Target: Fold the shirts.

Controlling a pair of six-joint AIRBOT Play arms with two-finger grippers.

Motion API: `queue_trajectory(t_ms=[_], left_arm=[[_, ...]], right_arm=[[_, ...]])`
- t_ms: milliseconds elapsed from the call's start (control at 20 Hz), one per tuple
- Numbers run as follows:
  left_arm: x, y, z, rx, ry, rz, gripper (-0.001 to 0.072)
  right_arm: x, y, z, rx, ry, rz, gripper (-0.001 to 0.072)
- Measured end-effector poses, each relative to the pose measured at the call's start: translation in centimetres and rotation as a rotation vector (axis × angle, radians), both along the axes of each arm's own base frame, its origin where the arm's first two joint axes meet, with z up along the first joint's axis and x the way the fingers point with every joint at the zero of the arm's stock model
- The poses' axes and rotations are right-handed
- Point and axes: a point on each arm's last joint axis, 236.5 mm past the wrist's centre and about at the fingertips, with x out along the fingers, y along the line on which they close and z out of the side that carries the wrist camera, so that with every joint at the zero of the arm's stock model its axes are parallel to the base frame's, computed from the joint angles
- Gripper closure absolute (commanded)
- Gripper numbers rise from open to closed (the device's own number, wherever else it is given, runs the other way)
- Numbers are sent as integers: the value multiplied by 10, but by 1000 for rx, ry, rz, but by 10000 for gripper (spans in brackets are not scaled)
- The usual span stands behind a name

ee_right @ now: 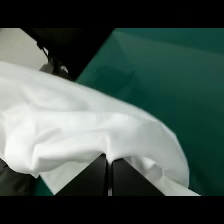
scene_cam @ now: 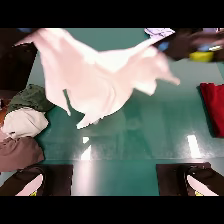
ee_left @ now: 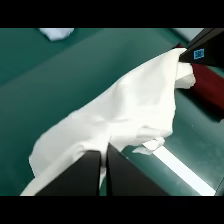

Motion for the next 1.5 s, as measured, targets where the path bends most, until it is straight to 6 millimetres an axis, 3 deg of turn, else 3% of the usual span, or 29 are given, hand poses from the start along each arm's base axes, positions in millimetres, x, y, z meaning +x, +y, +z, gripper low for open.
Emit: queue_trajectory(t_ms=[250, 400, 550, 650, 750, 850, 1000, 1150, 1300, 1450, 1500], left_arm=[[-87, -9, 97, -99, -260, -86, 680], [-121, -13, 132, -170, -359, -132, 680], [-124, -13, 145, -207, -397, -134, 680], [-99, -10, 134, -204, -354, -99, 680], [-54, -7, 103, -184, -248, -48, 680], [-4, -6, 55, -163, -97, -11, 680], [70, -4, -44, -105, 157, 44, 680], [123, 3, -150, -24, 374, 100, 680], [150, 15, -250, 72, 571, 146, 680], [156, 23, -317, 143, 708, 165, 680], [157, 26, -332, 165, 733, 173, 680]], right_arm=[[-59, -50, 101, 20, -252, -116, 700], [-80, -84, 145, 4, -382, -245, 700], [-81, -115, 167, -32, -423, -369, 700], [-66, -130, 166, -45, -382, -408, 700], [-41, -137, 153, -30, -309, -391, 700], [-5, -137, 124, -3, -194, -342, 700], [60, -114, 45, -20, 17, -250, 699], [121, -68, -47, -108, 150, -188, 699], [167, -24, -134, -194, 227, -158, 699], [191, 9, -208, -260, 301, -120, 695], [196, 18, -224, -271, 314, -110, 555]])
